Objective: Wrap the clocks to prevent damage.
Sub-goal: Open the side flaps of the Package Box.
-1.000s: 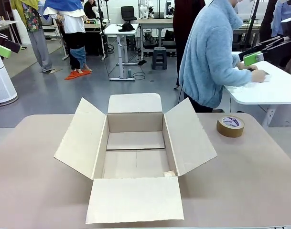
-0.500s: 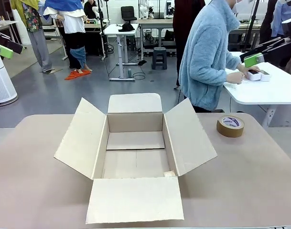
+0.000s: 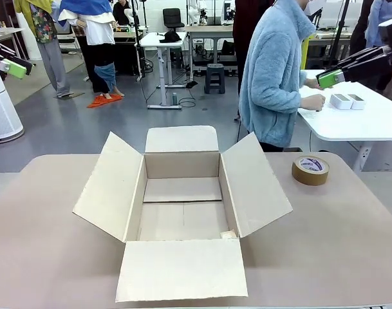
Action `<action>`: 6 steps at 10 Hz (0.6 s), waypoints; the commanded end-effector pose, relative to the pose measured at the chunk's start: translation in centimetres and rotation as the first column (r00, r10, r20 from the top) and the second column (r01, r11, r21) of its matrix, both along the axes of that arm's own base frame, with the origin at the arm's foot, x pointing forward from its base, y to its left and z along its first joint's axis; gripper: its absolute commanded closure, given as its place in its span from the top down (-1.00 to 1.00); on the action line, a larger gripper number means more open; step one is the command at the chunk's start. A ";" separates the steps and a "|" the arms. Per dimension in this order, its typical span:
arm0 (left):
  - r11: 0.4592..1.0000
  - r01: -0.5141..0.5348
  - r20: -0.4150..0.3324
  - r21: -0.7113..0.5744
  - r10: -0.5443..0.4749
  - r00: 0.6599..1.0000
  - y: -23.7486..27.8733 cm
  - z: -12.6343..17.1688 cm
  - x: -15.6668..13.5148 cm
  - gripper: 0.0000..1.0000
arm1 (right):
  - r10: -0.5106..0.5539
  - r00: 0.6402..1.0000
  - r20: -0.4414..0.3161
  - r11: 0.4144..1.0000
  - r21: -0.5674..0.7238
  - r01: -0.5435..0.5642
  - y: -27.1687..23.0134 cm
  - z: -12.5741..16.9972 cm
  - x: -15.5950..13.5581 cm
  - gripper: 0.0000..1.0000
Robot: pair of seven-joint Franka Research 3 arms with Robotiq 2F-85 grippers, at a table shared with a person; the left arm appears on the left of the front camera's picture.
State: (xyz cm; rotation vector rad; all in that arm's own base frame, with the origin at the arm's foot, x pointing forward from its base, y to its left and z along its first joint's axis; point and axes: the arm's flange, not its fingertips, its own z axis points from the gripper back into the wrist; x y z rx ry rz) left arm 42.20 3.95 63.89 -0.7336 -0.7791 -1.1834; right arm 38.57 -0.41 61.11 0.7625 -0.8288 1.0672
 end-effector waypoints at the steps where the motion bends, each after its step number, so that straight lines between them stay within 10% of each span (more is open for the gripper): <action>1: 1.000 0.017 0.018 -0.025 -0.016 1.000 0.1 -0.1 -0.1 -1.00 | 0.012 1.000 0.004 1.000 -0.004 -0.012 -0.2 -0.6 -0.1 -0.94; 6: 0.999 0.020 0.015 -0.033 -0.020 1.000 0.3 -0.2 -0.2 -1.00 | 0.023 1.000 -0.008 1.000 -0.015 -0.023 -0.2 -0.6 -0.2 -1.00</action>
